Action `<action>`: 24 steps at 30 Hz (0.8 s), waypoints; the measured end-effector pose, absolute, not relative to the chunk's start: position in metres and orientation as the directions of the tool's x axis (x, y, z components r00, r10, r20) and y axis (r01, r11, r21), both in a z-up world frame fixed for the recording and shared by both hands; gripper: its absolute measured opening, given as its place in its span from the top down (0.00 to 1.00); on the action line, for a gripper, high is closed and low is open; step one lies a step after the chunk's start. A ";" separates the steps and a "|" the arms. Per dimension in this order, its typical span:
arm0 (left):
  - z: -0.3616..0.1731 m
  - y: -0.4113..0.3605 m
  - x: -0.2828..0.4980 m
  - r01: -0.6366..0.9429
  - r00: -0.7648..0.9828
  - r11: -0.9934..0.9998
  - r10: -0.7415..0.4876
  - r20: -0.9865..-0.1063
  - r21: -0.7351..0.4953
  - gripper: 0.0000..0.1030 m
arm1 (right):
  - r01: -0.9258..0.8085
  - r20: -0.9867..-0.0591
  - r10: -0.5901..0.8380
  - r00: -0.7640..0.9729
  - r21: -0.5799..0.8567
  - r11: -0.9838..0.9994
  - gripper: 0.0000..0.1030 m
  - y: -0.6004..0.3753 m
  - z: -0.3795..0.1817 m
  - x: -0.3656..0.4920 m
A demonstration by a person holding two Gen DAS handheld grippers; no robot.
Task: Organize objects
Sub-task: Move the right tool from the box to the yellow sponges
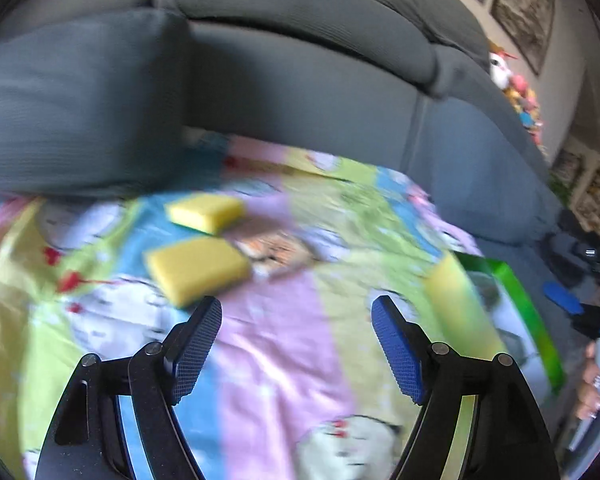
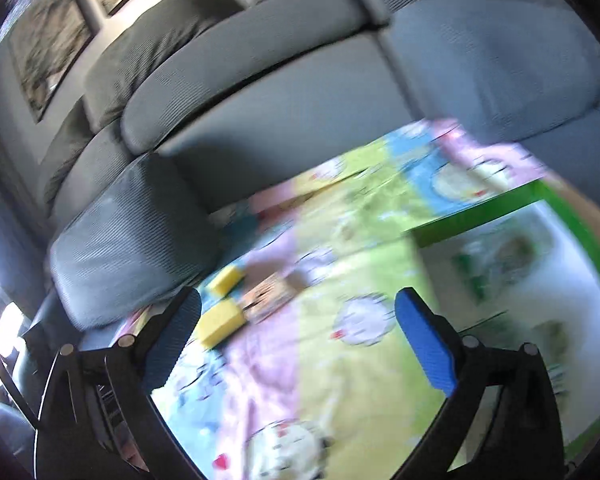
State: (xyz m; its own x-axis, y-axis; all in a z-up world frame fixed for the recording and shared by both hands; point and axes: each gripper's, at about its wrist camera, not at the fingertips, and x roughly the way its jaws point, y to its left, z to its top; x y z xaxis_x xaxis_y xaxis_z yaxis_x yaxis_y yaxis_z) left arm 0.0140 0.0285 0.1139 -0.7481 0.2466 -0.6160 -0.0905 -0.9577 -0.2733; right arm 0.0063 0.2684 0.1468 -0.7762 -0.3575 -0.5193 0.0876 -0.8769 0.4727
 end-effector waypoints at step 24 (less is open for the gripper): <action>0.096 -0.073 0.008 0.170 -0.673 -0.884 0.219 -0.707 -0.436 0.23 | 0.167 -0.707 -0.437 -0.555 0.420 -0.892 0.06 0.125 0.102 -0.073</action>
State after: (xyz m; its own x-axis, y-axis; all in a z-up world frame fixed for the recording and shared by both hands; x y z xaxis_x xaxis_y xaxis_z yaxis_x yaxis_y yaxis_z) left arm 0.0079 -0.0734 0.0964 -0.6727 0.2191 -0.7068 0.1704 -0.8836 -0.4361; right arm -0.0734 0.1246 0.1018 -0.5555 -0.4370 -0.7074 0.1673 -0.8921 0.4198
